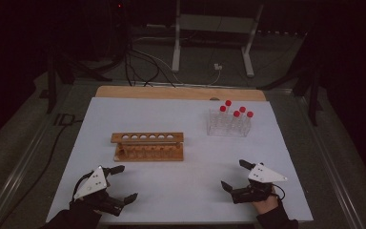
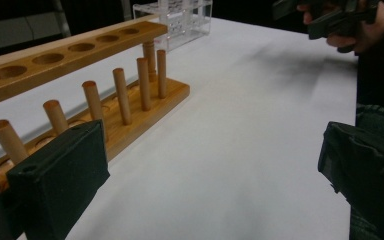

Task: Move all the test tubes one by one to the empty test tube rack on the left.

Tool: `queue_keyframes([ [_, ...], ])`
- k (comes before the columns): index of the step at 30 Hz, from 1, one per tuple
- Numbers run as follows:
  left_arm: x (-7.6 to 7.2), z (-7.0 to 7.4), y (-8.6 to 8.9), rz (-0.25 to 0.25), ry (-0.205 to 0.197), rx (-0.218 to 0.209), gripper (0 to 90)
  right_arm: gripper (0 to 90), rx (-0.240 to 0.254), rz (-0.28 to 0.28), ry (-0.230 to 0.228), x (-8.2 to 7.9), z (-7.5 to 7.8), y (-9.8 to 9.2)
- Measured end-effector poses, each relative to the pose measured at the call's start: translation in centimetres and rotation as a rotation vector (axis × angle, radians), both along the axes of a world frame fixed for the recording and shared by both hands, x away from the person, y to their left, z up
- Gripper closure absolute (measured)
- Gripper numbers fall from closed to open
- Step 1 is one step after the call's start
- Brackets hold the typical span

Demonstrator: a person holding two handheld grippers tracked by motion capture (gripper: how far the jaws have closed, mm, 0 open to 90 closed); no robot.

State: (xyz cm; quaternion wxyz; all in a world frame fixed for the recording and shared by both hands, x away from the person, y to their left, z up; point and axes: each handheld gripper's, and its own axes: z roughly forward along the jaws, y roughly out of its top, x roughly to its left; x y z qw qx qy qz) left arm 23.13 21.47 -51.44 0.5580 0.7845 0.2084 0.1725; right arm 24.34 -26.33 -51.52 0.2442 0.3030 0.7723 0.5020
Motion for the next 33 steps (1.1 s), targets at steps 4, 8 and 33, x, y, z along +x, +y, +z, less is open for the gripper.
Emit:
queue_keyframes([
  [4, 0.0, 0.0, 0.1, 0.008, 0.003, 0.005, 0.4, 0.0, -0.035, -0.001, -0.013, -0.2, 0.1, 0.4],
  [8, 0.0, 0.1, 0.0, 0.012, 0.000, 0.012, 0.4, 0.0, -0.042, 0.009, 0.034, -0.1, 0.0, 0.5],
  [33, 0.0, 0.3, 0.0, 0.013, 0.005, -0.007, 0.4, 0.0, -0.040, 0.021, 0.069, -0.6, 1.4, 1.1],
])
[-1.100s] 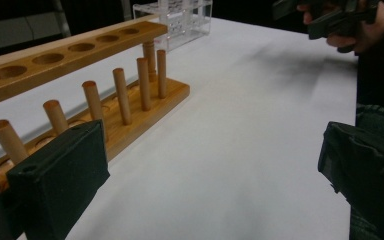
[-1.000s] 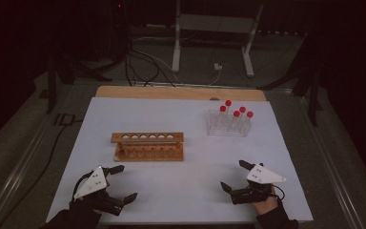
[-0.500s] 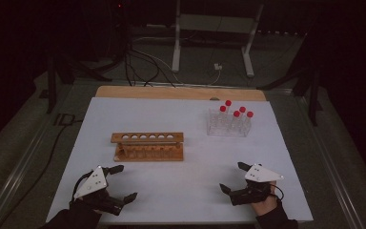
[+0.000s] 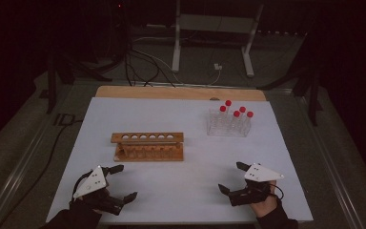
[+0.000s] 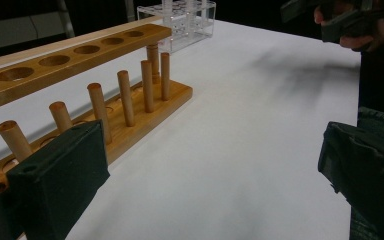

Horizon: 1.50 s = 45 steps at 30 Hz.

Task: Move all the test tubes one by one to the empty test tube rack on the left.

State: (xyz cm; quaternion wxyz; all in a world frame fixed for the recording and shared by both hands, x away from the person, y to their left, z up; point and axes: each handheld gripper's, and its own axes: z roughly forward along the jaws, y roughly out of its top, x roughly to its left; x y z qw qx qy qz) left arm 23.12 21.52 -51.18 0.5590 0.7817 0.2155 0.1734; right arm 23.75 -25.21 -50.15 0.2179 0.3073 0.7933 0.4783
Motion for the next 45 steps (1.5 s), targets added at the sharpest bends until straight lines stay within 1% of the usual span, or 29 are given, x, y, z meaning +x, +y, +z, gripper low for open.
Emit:
queue_keyframes([
  [4, 0.0, 0.0, 0.0, -0.001, 0.000, 0.000, 0.4, 0.0, 0.006, -0.014, -0.017, -0.2, 1.0, 0.1],
  [5, 0.0, 0.0, 0.0, -0.001, 0.000, 0.000, 0.4, 0.0, 0.006, -0.014, -0.017, -0.2, 1.0, 0.1],
  [6, 0.0, 0.0, -0.1, -0.001, 0.000, 0.000, 0.4, 0.0, 0.025, -0.021, -0.023, -0.1, 1.6, 0.1],
  [8, 0.0, 0.0, 0.0, -0.002, -0.001, 0.000, 0.4, 0.0, 0.041, -0.024, -0.025, 0.0, 2.1, 0.1],
  [10, 0.0, 0.1, 0.0, -0.002, -0.001, 0.000, 0.4, 0.0, 0.042, -0.029, -0.031, 0.1, 2.6, 0.1],
  [11, 0.0, 0.1, 0.0, -0.003, -0.001, -0.001, 0.4, 0.0, 0.042, -0.029, -0.031, 0.1, 2.6, 0.1],
  [12, 0.0, 0.1, 0.0, -0.005, 0.000, -0.001, 0.4, 0.0, 0.046, -0.034, -0.040, 0.1, 2.9, 0.1],
  [14, 0.0, 0.1, 0.0, -0.005, 0.001, -0.001, 0.4, 0.0, 0.064, -0.037, -0.047, 0.3, 3.6, 0.0],
  [15, 0.0, 0.0, -0.1, -0.006, 0.002, -0.002, 0.4, 0.0, 0.076, -0.045, -0.065, 0.4, 4.4, -0.2],
  [16, 0.0, 0.0, -0.1, -0.006, 0.003, -0.002, 0.4, 0.0, 0.080, -0.048, -0.075, 0.6, 4.8, -0.2],
  [17, 0.0, 0.0, -0.1, -0.007, 0.002, -0.002, 0.4, 0.0, 0.080, -0.048, -0.075, 0.6, 4.8, -0.2],
  [18, 0.0, 0.0, -0.1, -0.008, 0.002, -0.002, 0.4, 0.0, 0.082, -0.057, -0.095, 0.9, 5.5, -0.3],
  [19, 0.0, 0.1, -0.1, -0.009, 0.003, -0.003, 0.4, 0.0, 0.081, -0.063, -0.103, 1.1, 5.9, -0.3],
  [20, 0.0, 0.1, 0.0, -0.008, 0.003, -0.005, 0.4, 0.0, 0.081, -0.063, -0.103, 1.1, 5.9, -0.3],
  [22, 0.0, 0.1, 0.0, -0.008, 0.003, -0.008, 0.4, 0.0, 0.097, -0.077, -0.125, 1.6, 6.9, -0.6],
  [26, 0.0, 0.1, 0.0, -0.010, 0.004, -0.011, 0.4, 0.0, 0.101, -0.097, -0.145, 2.6, 7.9, -1.0],
  [27, 0.0, 0.1, 0.0, -0.010, 0.004, -0.010, 0.4, 0.0, 0.101, -0.097, -0.145, 2.6, 7.9, -1.0],
  [29, 0.0, 0.1, 0.0, -0.011, 0.005, -0.012, 0.4, 0.0, 0.106, -0.105, -0.146, 3.1, 8.2, -1.2],
  [30, 0.0, 0.1, 0.0, -0.011, 0.006, -0.012, 0.4, 0.0, 0.103, -0.110, -0.146, 3.5, 8.4, -1.3],
  [32, 0.0, 0.1, 0.0, -0.011, 0.008, -0.011, 0.4, 0.0, 0.100, -0.116, -0.144, 3.9, 8.5, -1.4],
  [33, 0.0, 0.1, 0.0, -0.011, 0.007, -0.010, 0.4, 0.0, 0.100, -0.116, -0.144, 3.9, 8.5, -1.4],
  [35, 0.0, 0.1, 0.0, -0.013, 0.008, -0.013, 0.4, 0.0, 0.101, -0.125, -0.130, 4.7, 8.4, -1.6],
  [36, 0.0, 0.1, 0.0, -0.013, 0.008, -0.013, 0.4, 0.0, 0.101, -0.125, -0.130, 4.7, 8.4, -1.6],
  [37, 0.0, 0.1, 0.0, -0.012, 0.008, -0.013, 0.4, 0.0, 0.106, -0.138, -0.122, 5.3, 8.3, -1.8],
  [38, 0.0, 0.1, 0.0, -0.013, 0.007, -0.013, 0.4, 0.0, 0.106, -0.138, -0.122, 5.3, 8.3, -1.8],
  [40, 0.0, 0.1, 0.0, -0.012, 0.008, -0.014, 0.4, 0.0, 0.110, -0.150, -0.106, 6.1, 8.2, -2.2],
  [42, 0.0, 0.1, 0.0, -0.013, 0.008, -0.015, 0.4, 0.0, 0.109, -0.154, -0.104, 6.5, 8.1, -2.3],
  [43, 0.0, 0.1, 0.0, -0.013, 0.009, -0.015, 0.4, 0.0, 0.104, -0.164, -0.098, 7.1, 7.9, -2.5],
  [45, 0.0, 0.1, 0.1, -0.015, 0.006, -0.016, 0.4, 0.0, 0.101, -0.174, -0.095, 7.4, 7.7, -2.7],
])
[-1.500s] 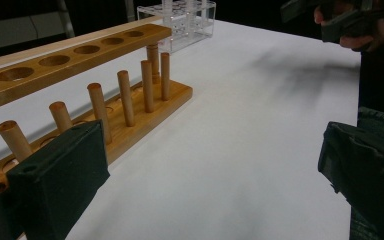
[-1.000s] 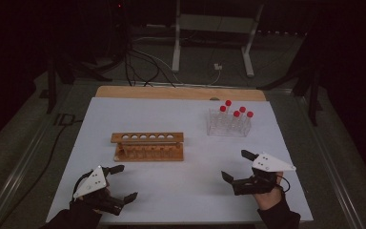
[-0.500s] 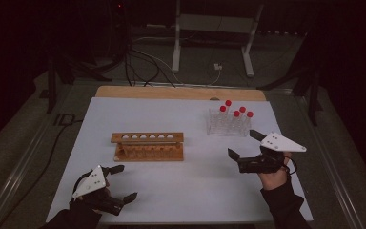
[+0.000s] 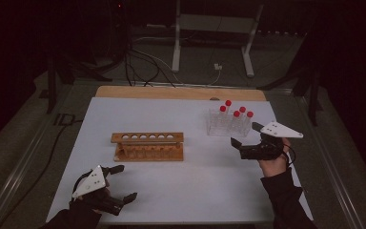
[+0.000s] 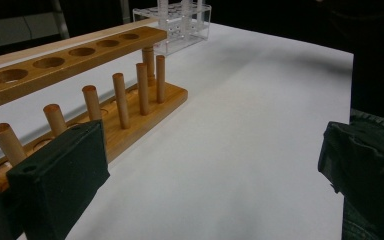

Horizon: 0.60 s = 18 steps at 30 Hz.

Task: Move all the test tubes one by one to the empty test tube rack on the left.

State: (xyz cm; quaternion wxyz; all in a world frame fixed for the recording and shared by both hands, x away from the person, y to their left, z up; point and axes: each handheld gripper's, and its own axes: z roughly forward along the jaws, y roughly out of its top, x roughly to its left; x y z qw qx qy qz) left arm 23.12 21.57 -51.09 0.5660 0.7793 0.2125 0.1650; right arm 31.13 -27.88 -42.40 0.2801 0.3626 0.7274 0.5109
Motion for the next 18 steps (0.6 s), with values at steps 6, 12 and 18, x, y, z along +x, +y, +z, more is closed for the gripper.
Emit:
queue_keyframes([
  [6, 0.0, 0.0, 0.0, -0.001, 0.002, -0.002, 0.4, 0.0, 0.024, -0.047, 0.025, 2.0, -0.6, -1.4],
  [12, 0.0, 0.0, 0.0, -0.002, 0.006, -0.005, 0.4, 0.0, 0.021, -0.098, 0.059, 3.7, -1.1, -2.6],
  [18, 0.1, 0.0, 0.1, -0.002, 0.009, -0.008, 0.4, 0.0, -0.003, -0.149, 0.095, 5.2, -2.0, -3.3],
])
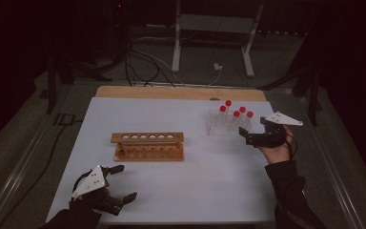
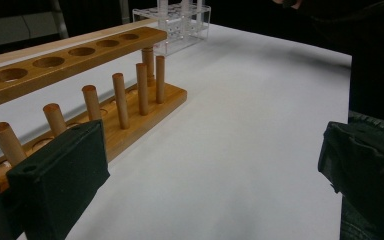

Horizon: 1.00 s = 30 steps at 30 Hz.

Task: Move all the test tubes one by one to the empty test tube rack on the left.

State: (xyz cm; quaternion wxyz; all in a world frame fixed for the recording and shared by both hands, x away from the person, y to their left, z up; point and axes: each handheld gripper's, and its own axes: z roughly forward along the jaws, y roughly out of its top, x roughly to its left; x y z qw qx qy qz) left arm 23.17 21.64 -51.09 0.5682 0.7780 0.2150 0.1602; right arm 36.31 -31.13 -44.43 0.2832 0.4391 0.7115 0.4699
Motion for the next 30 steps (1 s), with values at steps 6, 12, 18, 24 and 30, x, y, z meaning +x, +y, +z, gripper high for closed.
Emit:
queue_keyframes([
  [6, 0.0, 0.0, 0.0, 0.000, 0.001, 0.000, 0.4, 2.7, -0.013, -0.033, 0.026, 0.8, -0.5, -0.2],
  [12, 0.0, 0.0, 0.0, 0.002, 0.003, 0.000, 0.4, 14.4, -0.034, -0.072, 0.068, 2.0, -1.3, -0.3],
  [18, 0.0, 0.0, 0.0, 0.002, 0.002, 0.002, 0.4, 30.6, -0.045, -0.108, 0.098, 3.1, -1.8, -0.3],
  [24, 0.0, 0.0, 0.0, -0.001, 0.004, 0.000, 0.4, 47.5, -0.049, -0.127, 0.129, 4.1, -2.0, -0.5],
  [30, 0.0, -0.1, 0.0, -0.005, 0.005, 0.002, 0.4, 56.9, -0.047, -0.141, 0.149, 4.8, -2.3, -0.4],
])
